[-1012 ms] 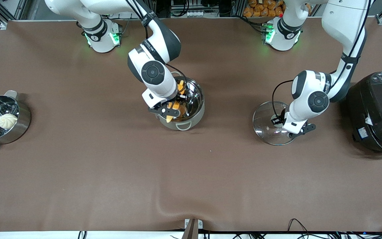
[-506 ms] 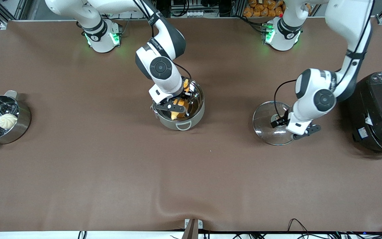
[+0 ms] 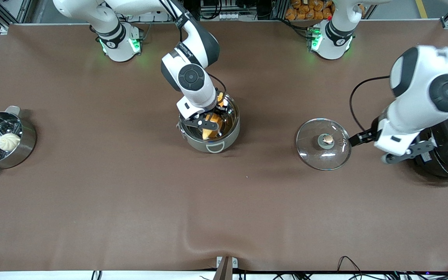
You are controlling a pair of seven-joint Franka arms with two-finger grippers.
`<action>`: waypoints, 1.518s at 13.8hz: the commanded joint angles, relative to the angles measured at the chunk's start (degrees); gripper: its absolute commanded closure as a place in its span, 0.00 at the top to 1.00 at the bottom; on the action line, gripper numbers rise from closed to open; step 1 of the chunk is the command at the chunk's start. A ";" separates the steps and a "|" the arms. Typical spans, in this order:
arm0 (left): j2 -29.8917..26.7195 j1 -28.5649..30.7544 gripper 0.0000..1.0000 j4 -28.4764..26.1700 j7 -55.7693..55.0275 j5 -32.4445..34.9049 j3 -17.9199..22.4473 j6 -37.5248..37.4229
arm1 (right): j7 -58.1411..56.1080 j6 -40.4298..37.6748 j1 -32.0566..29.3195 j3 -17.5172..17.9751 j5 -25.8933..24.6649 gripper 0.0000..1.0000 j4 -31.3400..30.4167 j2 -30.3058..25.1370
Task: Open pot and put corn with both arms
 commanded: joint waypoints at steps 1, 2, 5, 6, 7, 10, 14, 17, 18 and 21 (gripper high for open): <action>-0.78 0.23 1.00 4.40 1.27 1.62 -0.94 -4.82 | 1.04 -0.44 -0.39 -0.37 0.60 1.00 -0.33 -2.31; -1.57 0.14 1.00 4.40 1.36 1.53 -0.94 -5.00 | 0.26 -0.52 -1.44 -0.28 0.69 1.00 -0.06 -3.01; -3.86 0.58 1.00 4.31 4.86 0.30 -0.94 -5.44 | -2.80 -6.30 -7.57 -0.28 0.87 1.00 0.29 -8.18; -4.91 0.67 1.00 4.23 6.44 -0.48 -0.94 -5.79 | -8.05 -10.24 -11.69 -0.37 1.04 1.00 0.46 -10.81; -5.70 0.67 1.00 4.23 7.50 -0.84 -0.76 -5.97 | -13.49 -14.46 -15.74 -0.54 1.13 1.00 1.68 -12.84; -6.68 1.19 1.00 4.49 10.31 -0.93 -0.67 -7.11 | -22.14 -27.56 -25.06 -1.07 -1.93 1.00 8.88 -14.62; -7.38 1.54 1.00 7.74 12.08 -4.08 -0.59 -10.62 | -36.36 -29.00 -32.71 -1.42 -11.26 1.00 9.52 -19.09; -9.57 4.35 1.00 7.57 15.22 -6.20 -0.50 -11.06 | -48.23 -28.65 -40.62 -1.42 -11.26 1.00 9.35 -20.24; -10.19 4.10 1.00 7.04 16.20 -6.29 -0.41 -12.20 | -52.27 -28.39 -43.26 -1.51 -11.35 1.00 9.00 -20.42; -11.42 4.53 1.00 5.90 17.26 -6.29 -0.24 -13.97 | -57.49 -28.30 -45.31 -3.52 -12.05 1.00 8.38 -21.12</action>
